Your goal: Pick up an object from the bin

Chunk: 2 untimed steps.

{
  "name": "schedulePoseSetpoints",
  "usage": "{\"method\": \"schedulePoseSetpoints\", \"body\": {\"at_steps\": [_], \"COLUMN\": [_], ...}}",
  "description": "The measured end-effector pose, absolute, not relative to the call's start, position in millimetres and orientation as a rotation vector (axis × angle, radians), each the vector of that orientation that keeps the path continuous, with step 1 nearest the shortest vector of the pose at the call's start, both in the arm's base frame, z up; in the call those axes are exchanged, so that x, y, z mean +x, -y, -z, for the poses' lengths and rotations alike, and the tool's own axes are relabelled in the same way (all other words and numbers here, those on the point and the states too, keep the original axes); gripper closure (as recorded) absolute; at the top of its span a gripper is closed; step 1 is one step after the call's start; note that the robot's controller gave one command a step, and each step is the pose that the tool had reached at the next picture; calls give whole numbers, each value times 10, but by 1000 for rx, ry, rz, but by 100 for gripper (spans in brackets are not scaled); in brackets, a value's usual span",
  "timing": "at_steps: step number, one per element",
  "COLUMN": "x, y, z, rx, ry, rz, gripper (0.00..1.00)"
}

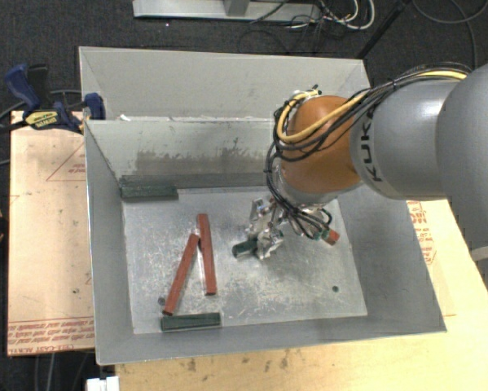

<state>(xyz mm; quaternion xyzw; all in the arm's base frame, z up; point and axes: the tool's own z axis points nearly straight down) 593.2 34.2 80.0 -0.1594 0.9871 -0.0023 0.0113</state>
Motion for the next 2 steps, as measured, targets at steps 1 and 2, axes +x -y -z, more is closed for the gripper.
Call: {"method": "schedulePoseSetpoints", "body": {"at_steps": [1, 2], "x": [5933, 6084], "y": [-342, -601], "z": [-800, -2149], "rx": [-497, -533], "ry": [-3079, -3089], "rz": [7, -1], "gripper": [100, 100]}}
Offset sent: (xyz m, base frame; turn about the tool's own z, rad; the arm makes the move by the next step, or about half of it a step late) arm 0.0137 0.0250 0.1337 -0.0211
